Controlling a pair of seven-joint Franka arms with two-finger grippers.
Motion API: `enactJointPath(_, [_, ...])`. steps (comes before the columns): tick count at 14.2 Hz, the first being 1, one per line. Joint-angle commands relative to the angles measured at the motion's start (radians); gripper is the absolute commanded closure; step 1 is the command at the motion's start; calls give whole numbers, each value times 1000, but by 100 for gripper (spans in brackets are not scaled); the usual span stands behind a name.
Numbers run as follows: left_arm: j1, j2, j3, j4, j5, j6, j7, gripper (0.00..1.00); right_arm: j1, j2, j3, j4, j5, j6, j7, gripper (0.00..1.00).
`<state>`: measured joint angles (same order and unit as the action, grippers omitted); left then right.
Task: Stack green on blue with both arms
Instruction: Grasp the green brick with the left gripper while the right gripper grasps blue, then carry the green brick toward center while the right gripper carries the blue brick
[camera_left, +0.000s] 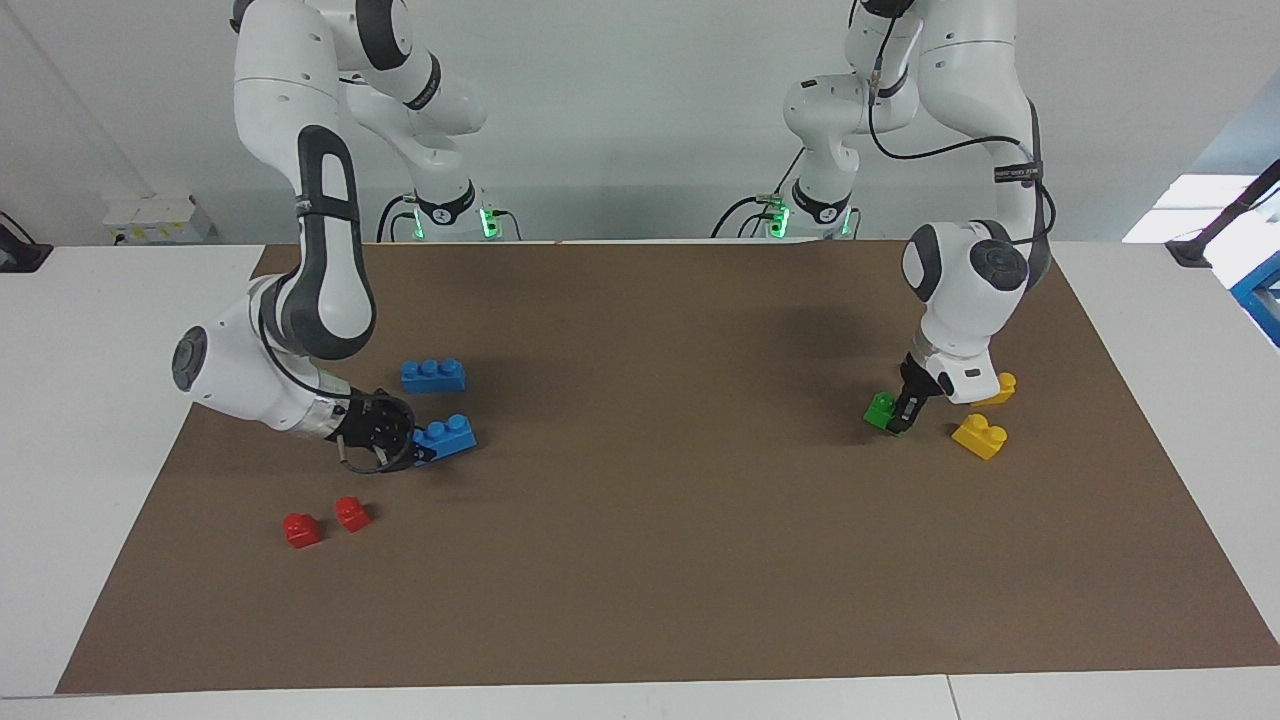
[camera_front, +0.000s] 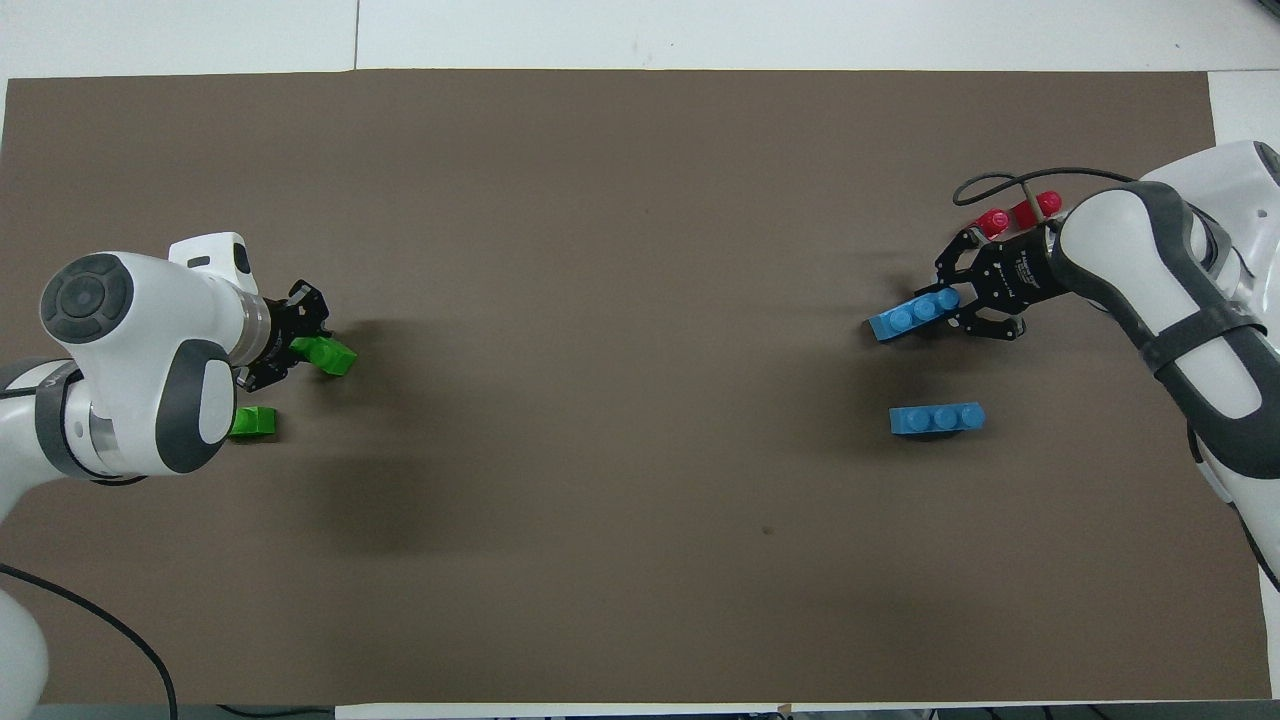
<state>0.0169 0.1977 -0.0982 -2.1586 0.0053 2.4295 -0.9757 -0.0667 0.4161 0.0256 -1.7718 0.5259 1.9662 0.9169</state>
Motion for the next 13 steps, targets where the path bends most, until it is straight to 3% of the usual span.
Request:
enactJointPath(1, [2, -7, 2, 61, 19, -93, -23, 100, 85, -94, 7, -12, 25, -38, 196, 100])
enactJointPath(5, [-15, -26, -1, 210, 19, -341, -49, 100, 227, -117, 14, -21, 160, -3, 388, 100])
enactJointPath(8, [-18, -61, -12, 275, 18, -420, -93, 100, 332, -117, 16, -53, 164, 138, 555, 100])
enactJointPath(13, [-54, -107, -69, 329, 7, -578, -143, 100, 468, -112, 14, -159, 164, 400, 637, 100])
